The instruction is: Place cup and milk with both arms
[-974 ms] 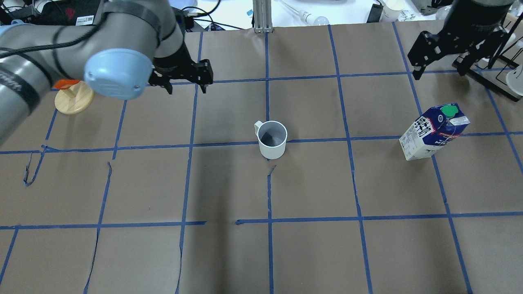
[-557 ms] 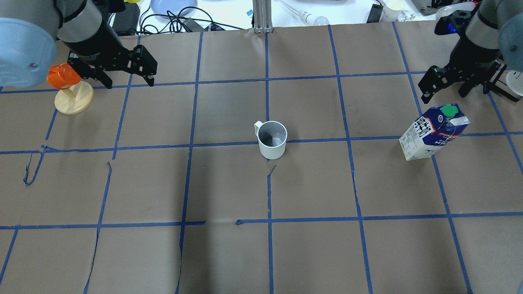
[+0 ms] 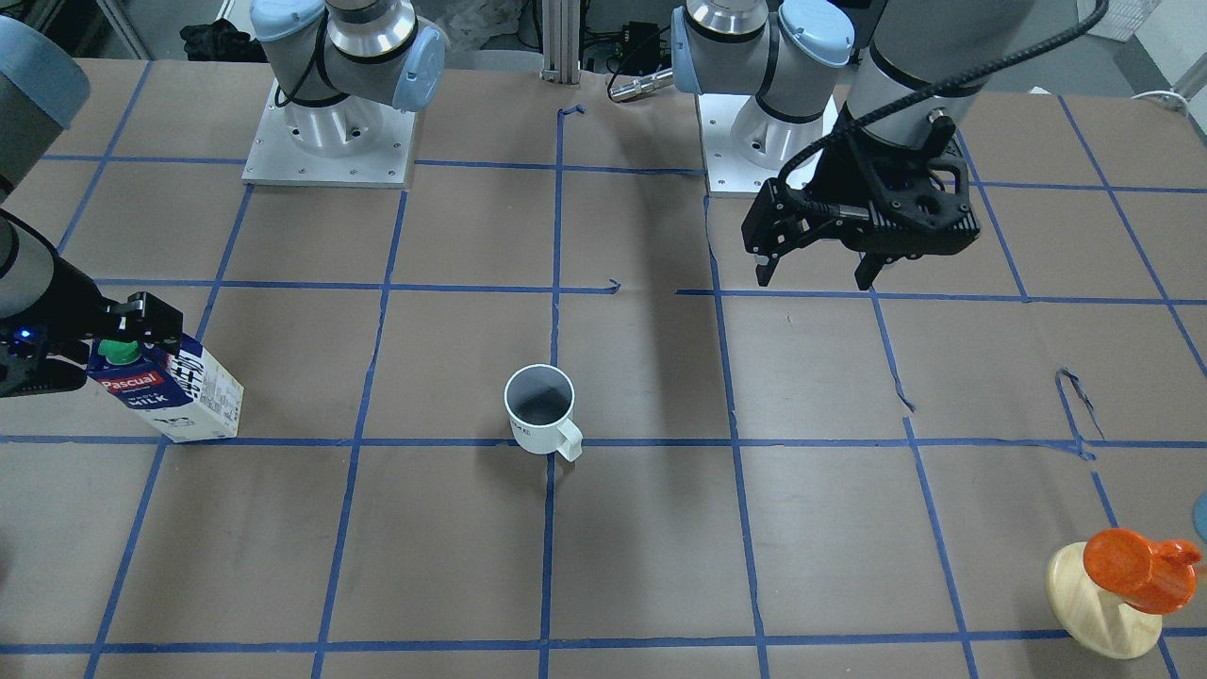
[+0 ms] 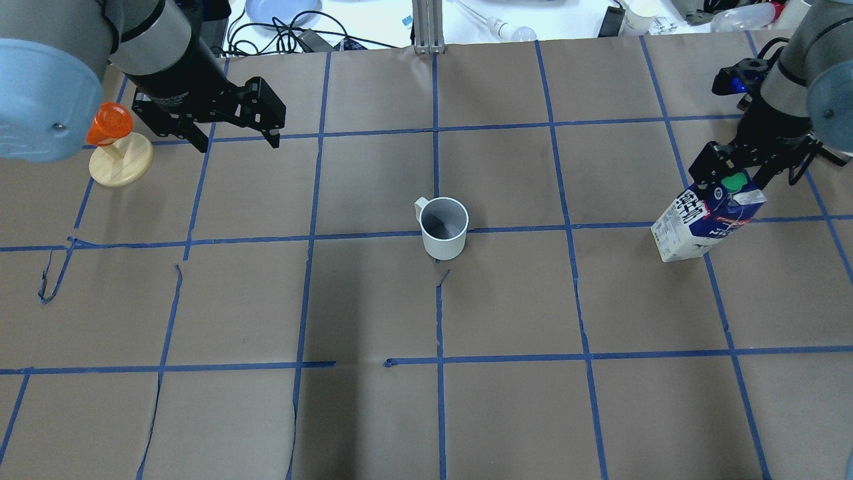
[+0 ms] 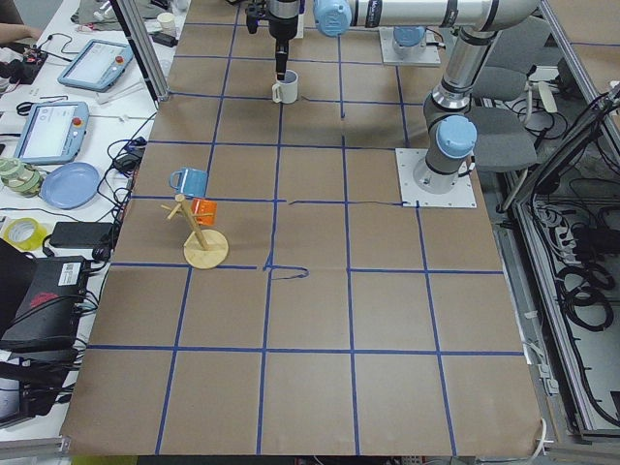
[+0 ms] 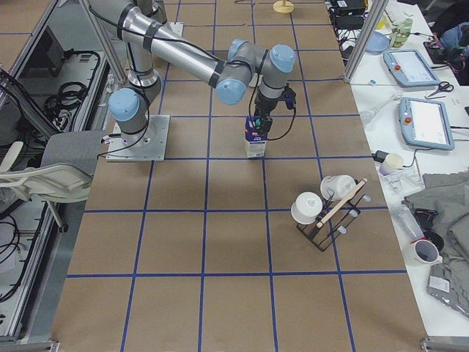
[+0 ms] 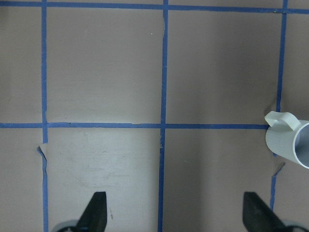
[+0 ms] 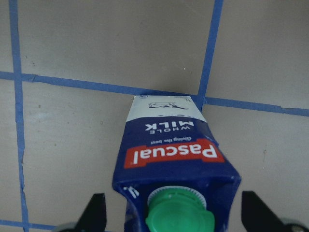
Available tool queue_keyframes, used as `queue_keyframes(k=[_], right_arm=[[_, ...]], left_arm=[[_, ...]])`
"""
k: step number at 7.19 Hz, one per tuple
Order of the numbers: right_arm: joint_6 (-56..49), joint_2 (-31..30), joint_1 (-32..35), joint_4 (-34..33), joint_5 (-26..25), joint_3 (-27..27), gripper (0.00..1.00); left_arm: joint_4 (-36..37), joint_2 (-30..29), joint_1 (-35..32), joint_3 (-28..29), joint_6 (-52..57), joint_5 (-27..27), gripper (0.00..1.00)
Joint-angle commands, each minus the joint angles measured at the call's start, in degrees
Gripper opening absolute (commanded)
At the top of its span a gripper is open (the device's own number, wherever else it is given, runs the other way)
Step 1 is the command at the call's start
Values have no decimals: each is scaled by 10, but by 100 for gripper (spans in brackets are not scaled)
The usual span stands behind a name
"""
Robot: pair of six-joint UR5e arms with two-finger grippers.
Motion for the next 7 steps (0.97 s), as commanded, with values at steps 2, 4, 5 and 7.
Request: queue_keyframes(k=[2, 4, 5, 7], right_arm=[[1, -1, 0, 4, -4, 5, 60], [2, -2, 1, 7, -27, 1, 56], [9, -3, 2, 8, -24, -9, 56], [45, -4, 25, 15, -14, -35, 57]], left_arm=[[-2, 12, 5, 1, 0, 3, 100], [4, 13, 4, -3, 0, 3, 100], [2, 14, 4, -3, -2, 3, 100], [3, 15, 4, -1, -4, 3, 100]])
